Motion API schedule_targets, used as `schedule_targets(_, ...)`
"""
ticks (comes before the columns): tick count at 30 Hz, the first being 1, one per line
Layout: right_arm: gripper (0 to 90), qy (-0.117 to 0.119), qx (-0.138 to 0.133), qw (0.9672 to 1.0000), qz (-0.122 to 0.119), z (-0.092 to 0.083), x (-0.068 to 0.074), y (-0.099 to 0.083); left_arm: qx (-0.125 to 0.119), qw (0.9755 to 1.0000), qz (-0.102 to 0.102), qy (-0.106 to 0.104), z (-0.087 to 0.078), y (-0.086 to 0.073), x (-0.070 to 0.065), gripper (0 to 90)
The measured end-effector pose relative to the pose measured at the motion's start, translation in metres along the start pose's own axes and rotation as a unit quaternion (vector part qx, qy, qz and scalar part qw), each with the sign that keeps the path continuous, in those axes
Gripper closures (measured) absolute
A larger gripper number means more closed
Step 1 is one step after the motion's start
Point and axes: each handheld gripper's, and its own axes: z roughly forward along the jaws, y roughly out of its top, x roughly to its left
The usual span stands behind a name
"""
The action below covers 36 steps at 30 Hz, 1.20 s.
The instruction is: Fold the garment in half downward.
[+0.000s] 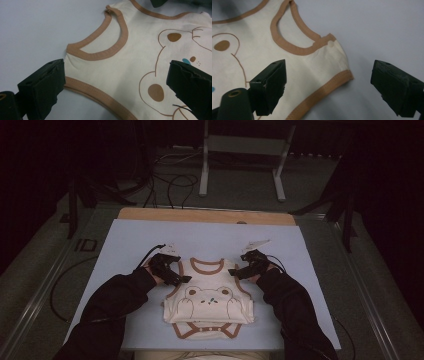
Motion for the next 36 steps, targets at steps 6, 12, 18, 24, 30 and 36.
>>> schedule_targets(6, 18.9, -0.001, 0.004, 1.0000, -0.006, 0.008, -0.005, 0.000, 0.014, 0.9996, 0.002, 0.026, 0.007, 0.001, 0.008, 3.6)
schedule_targets(12, 27.4, -0.003, 0.007, 1.0000, -0.002, 0.014, -0.009, 0.000, 0.018, 0.9990, -0.022, 0.035, 0.014, -0.006, 0.027, 10.0)
schedule_targets(18, 33.6, -0.007, 0.013, 0.9998, -0.009, 0.018, -0.011, 0.000, 0.020, 0.9977, -0.039, 0.052, 0.018, -0.014, 0.042, 16.6)
schedule_targets(24, 37.2, -0.012, 0.020, 0.9995, -0.020, 0.021, -0.009, 0.000, 0.019, 0.9975, -0.028, 0.062, 0.024, -0.016, 0.044, 28.7)
schedule_targets(30, 39.5, -0.019, 0.025, 0.9992, -0.026, 0.025, -0.008, -0.002, 0.020, 0.9979, -0.014, 0.060, 0.029, -0.014, 0.043, 41.3)
schedule_targets(36, 47.5, -0.019, 0.024, 0.9989, -0.035, 0.025, -0.005, -0.002, 0.026, 0.9978, 0.003, 0.061, 0.030, -0.013, 0.039, 52.1)
